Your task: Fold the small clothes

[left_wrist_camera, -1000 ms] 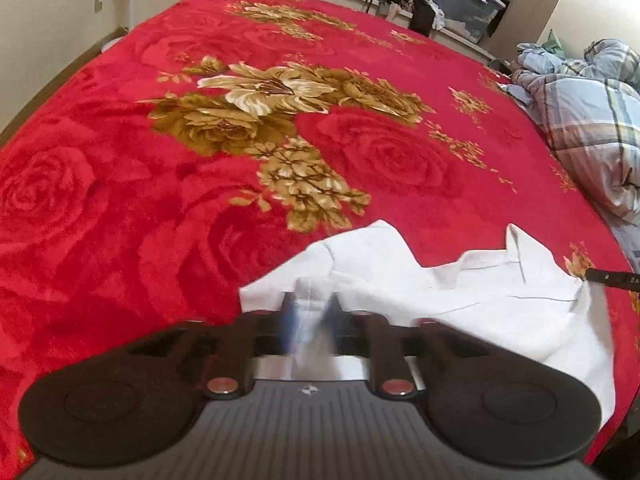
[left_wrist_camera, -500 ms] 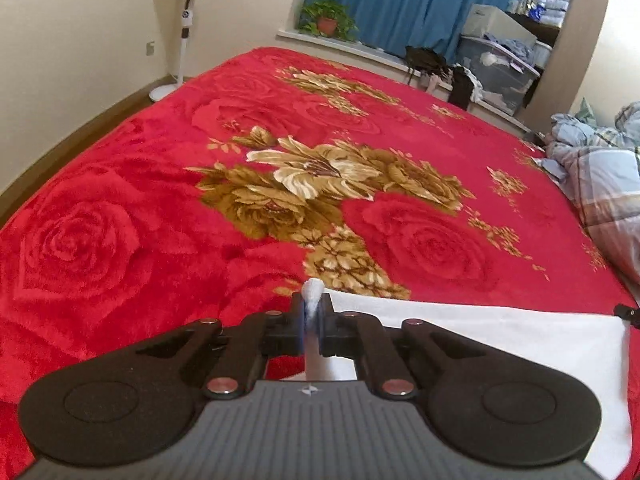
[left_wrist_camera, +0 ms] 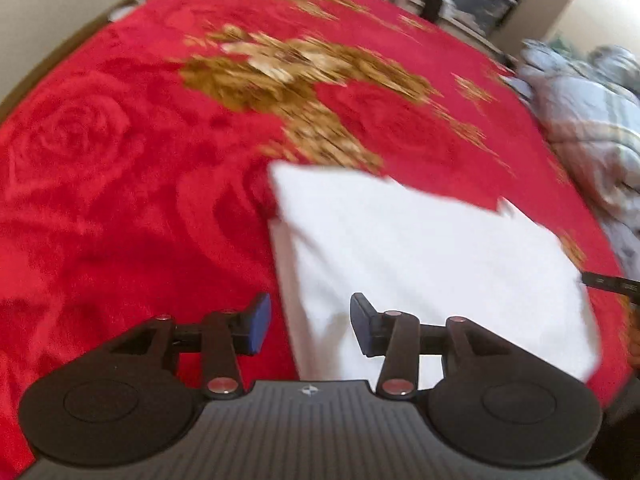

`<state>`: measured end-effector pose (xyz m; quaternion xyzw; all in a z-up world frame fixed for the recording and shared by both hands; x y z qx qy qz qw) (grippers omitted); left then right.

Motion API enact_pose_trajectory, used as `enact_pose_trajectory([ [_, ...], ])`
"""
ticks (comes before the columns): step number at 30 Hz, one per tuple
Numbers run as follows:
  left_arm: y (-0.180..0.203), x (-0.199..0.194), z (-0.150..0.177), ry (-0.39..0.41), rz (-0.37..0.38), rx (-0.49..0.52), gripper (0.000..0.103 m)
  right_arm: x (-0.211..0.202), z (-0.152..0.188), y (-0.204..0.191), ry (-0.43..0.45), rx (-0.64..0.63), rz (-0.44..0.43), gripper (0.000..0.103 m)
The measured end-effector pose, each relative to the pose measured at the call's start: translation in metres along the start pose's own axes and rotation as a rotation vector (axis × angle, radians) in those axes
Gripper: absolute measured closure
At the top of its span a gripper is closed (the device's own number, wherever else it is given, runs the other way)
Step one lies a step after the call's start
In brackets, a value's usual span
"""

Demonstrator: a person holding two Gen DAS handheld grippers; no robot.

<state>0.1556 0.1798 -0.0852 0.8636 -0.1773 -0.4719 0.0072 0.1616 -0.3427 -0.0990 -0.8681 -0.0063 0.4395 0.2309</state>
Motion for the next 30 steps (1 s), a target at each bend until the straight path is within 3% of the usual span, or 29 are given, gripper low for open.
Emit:
enact_pose_trajectory([
  [2,0.007,-0.011,0.016,-0.025,0.045,-0.003,0.054,-0.014,0.018,0.004,-0.046,0.01,-0.015,0.065],
  [5,0.016,-0.025,0.043,-0.089,0.032,-0.016,0.055,-0.035,0.046,0.009,-0.106,0.024,-0.034,0.065],
  [8,0.026,-0.036,0.064,-0.097,0.034,-0.031,0.055,-0.051,0.071,0.014,-0.146,0.055,-0.029,0.065],
  [12,0.026,-0.034,0.085,-0.097,0.001,-0.073,0.056,-0.065,0.094,0.017,-0.131,0.079,-0.031,0.065],
  [14,0.023,-0.026,0.091,-0.133,-0.024,-0.088,0.065,-0.063,0.099,0.018,-0.128,0.071,0.0,0.065],
  [16,0.021,-0.022,0.093,-0.146,-0.042,-0.076,0.086,-0.059,0.1,0.022,-0.131,0.071,0.031,0.071],
  [17,0.02,-0.022,0.093,-0.143,-0.029,-0.081,0.1,-0.058,0.1,0.025,-0.13,0.079,0.039,0.088],
  [18,0.02,-0.025,0.092,-0.133,-0.006,-0.088,0.099,-0.058,0.098,0.028,-0.133,0.092,0.031,0.099],
  [22,0.021,-0.056,0.088,-0.016,0.019,-0.078,0.1,-0.083,0.085,0.027,-0.053,0.128,-0.061,0.1],
  [24,0.018,-0.053,0.095,-0.041,0.001,-0.092,0.1,-0.094,0.081,0.031,-0.02,0.159,-0.09,0.1],
  [28,0.026,-0.028,0.106,-0.18,-0.035,-0.038,0.097,-0.068,0.096,0.048,-0.165,0.202,0.014,0.1],
  [30,0.031,-0.032,0.1,-0.14,-0.088,0.005,0.095,-0.061,0.1,0.051,-0.19,0.174,0.105,0.095],
])
Point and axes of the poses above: each gripper's, at about its wrist camera, not at the fingertips, and x roughly the way its jaws point, y to its right, z to its underside, the point moved 4 cm from there along x, roughly the way its jaws point, and after that the axes turned 12 degrees about x, right-handed, at the moved point
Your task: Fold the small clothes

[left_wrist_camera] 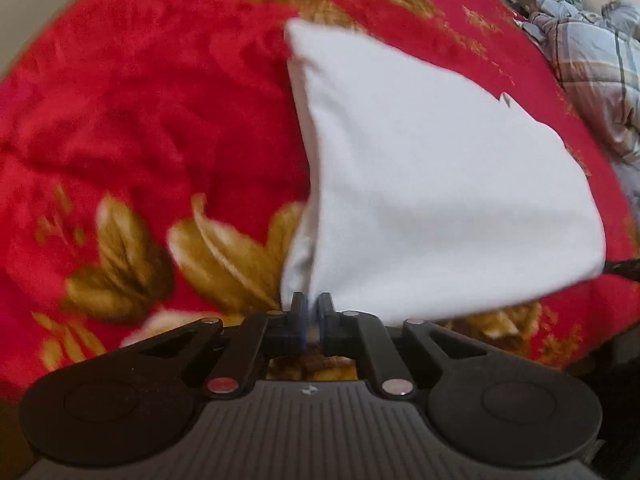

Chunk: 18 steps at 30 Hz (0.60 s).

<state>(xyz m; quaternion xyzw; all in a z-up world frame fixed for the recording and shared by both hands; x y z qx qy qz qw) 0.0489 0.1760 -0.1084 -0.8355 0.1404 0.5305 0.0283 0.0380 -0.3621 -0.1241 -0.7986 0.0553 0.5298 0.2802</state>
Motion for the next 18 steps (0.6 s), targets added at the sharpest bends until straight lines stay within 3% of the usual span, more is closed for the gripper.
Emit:
enact_pose_trajectory([
  [2,0.008,-0.018,-0.01,0.113,-0.022,0.031,0.081,-0.014,-0.004,-0.006,0.096,-0.038,0.01,0.096],
  [5,0.021,-0.028,-0.022,0.204,0.096,0.042,0.078,-0.043,-0.012,-0.025,0.251,-0.089,-0.122,0.095],
  [7,0.028,-0.014,-0.023,0.159,0.134,0.042,0.078,-0.044,-0.012,-0.036,0.265,-0.106,-0.206,0.095],
  [9,0.032,0.009,-0.018,0.051,0.106,0.056,0.078,-0.031,-0.009,-0.045,0.22,-0.123,-0.238,0.092],
  [11,0.033,0.031,-0.011,-0.072,0.059,0.084,0.079,-0.009,-0.007,-0.049,0.171,-0.161,-0.164,0.088],
  [12,0.032,0.032,-0.011,-0.07,0.064,0.082,0.079,0.005,-0.004,-0.048,0.131,-0.186,-0.092,0.088],
  [14,0.025,0.021,-0.018,-0.014,0.101,0.036,0.074,0.025,0.0,-0.04,0.066,-0.196,0.038,0.084],
  [18,-0.011,-0.002,-0.022,0.103,0.114,-0.131,0.053,0.0,-0.006,-0.045,0.154,-0.21,0.004,0.081],
])
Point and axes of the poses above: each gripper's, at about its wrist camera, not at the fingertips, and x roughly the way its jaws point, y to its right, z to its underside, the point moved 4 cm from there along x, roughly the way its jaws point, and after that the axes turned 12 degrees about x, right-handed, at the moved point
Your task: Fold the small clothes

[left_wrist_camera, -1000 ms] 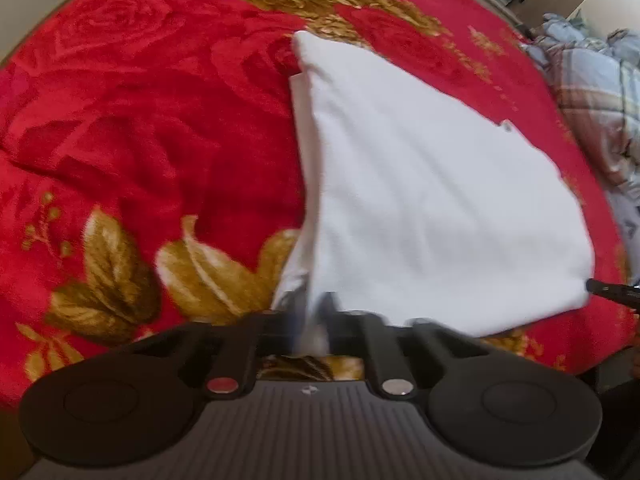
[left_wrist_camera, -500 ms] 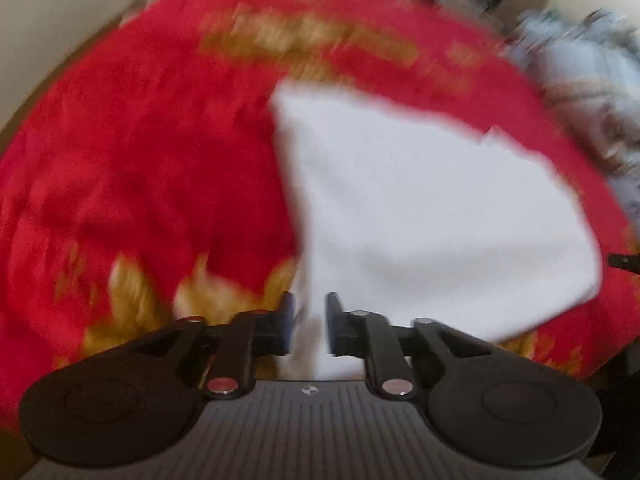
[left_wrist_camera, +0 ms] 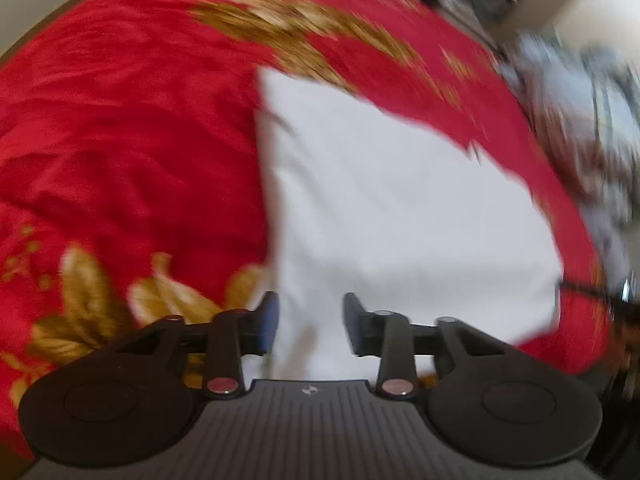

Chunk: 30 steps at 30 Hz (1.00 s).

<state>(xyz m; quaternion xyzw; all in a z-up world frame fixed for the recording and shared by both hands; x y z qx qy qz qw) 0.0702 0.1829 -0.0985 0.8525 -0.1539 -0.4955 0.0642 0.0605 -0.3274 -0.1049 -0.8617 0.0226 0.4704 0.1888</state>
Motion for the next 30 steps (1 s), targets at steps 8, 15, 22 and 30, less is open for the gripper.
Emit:
enact_pose_trajectory([
  [8,-0.032,0.014,0.018,-0.079,0.047,-0.17,0.047,-0.01,-0.021,-0.004,0.074,0.064,-0.043,0.077],
  [15,-0.026,0.026,0.027,-0.11,0.011,-0.097,0.052,-0.013,-0.029,-0.01,0.085,0.089,-0.073,0.077],
  [22,-0.024,0.027,0.024,-0.08,0.069,-0.118,0.073,-0.014,-0.031,-0.01,0.091,0.1,-0.075,0.077],
  [30,-0.028,0.034,0.03,-0.122,0.057,-0.119,0.077,-0.014,-0.031,-0.009,0.093,0.111,-0.069,0.077],
])
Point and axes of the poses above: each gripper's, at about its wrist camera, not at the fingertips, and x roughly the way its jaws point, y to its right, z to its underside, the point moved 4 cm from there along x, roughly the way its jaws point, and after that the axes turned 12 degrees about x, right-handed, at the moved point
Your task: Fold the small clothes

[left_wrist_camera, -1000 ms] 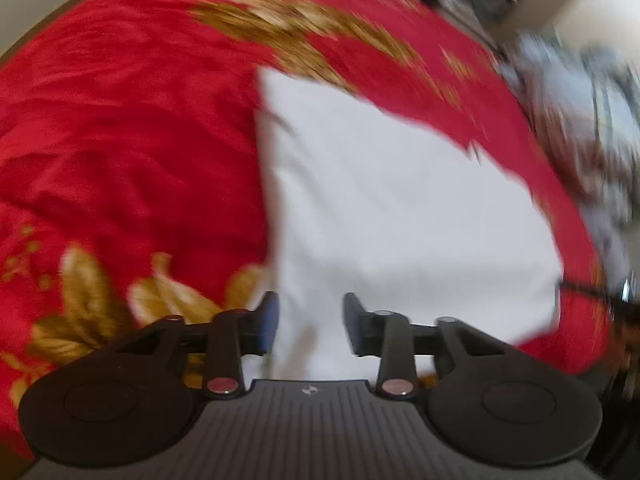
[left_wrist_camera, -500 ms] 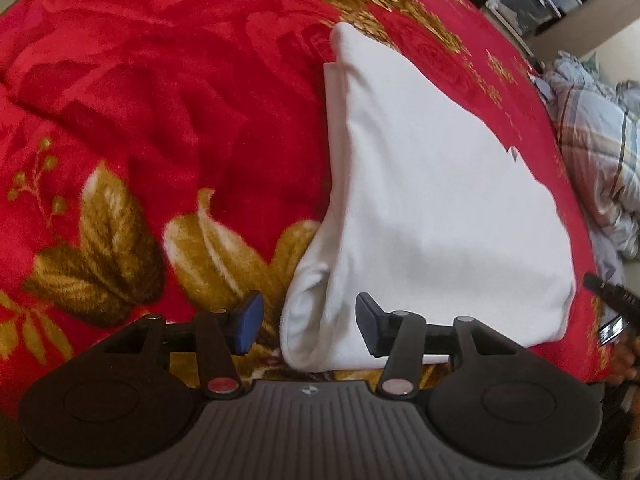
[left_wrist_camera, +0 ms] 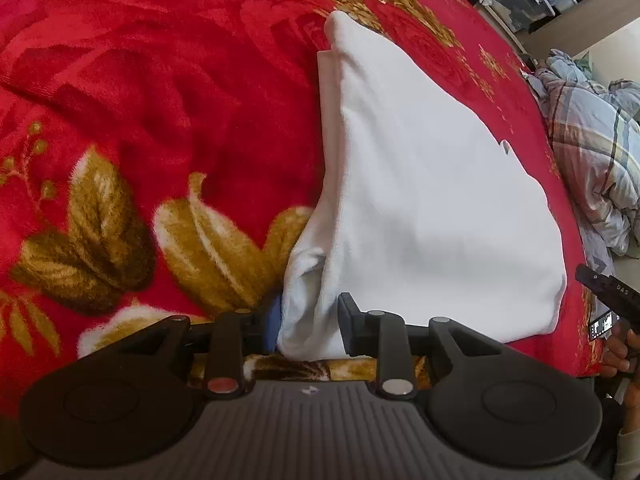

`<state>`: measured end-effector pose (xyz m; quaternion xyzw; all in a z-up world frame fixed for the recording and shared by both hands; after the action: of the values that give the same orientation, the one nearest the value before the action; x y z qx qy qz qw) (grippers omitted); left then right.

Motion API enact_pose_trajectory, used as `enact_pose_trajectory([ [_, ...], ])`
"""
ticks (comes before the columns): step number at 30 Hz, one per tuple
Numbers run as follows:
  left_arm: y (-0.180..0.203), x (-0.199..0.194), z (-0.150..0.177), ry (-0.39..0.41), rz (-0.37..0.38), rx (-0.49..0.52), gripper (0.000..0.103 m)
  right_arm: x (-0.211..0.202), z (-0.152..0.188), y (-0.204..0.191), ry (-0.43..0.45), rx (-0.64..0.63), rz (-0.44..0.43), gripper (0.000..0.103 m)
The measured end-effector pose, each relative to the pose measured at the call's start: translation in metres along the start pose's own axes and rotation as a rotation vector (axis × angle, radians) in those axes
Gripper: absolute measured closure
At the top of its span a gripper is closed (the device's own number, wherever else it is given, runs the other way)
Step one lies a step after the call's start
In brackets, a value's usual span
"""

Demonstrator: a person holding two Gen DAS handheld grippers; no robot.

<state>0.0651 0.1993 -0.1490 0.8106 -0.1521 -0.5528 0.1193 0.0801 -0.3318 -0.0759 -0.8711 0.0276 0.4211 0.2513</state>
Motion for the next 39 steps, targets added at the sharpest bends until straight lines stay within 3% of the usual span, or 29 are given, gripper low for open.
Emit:
enact_pose_trajectory([
  [1,0.0,0.001,-0.002,0.006,-0.005,0.009,0.089,-0.001,-0.001,0.0,0.003,0.001,-0.003,0.077],
  [3,0.004,-0.006,-0.003,0.036,0.014,0.014,0.093,-0.002,-0.002,0.0,0.009,-0.002,-0.006,0.077],
  [6,0.006,-0.016,-0.006,0.091,0.047,0.012,0.093,-0.003,-0.003,0.0,0.014,-0.003,-0.003,0.077],
  [11,0.003,0.001,0.001,0.0,0.002,-0.002,0.088,-0.006,-0.005,0.0,0.019,0.003,-0.009,0.077],
  [20,0.007,-0.013,0.003,0.082,0.036,-0.018,0.093,-0.012,-0.007,0.0,0.029,0.01,-0.012,0.077],
  [25,0.006,-0.003,0.01,0.02,-0.01,-0.042,0.089,-0.012,-0.005,0.002,0.021,0.011,-0.007,0.077],
  [33,0.008,-0.009,0.003,0.055,0.019,-0.046,0.089,-0.012,-0.005,0.002,0.02,0.009,-0.001,0.077],
  [36,0.006,0.0,0.007,0.012,-0.013,-0.041,0.088,-0.011,-0.004,0.004,0.018,0.012,0.004,0.077],
  [39,0.007,-0.002,0.007,0.024,-0.017,-0.022,0.089,-0.01,-0.003,0.003,0.014,0.01,0.008,0.077],
])
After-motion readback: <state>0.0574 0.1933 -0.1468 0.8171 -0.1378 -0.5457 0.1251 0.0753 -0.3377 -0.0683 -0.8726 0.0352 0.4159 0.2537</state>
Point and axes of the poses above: each gripper's, at about its wrist camera, not at the fingertips, and x roughly the way its jaws point, y to its right, z to its underside, the point moved 4 cm from there along x, roughly the way its jaws point, and after that the axes turned 12 degrees about x, right-handed, at the moved point
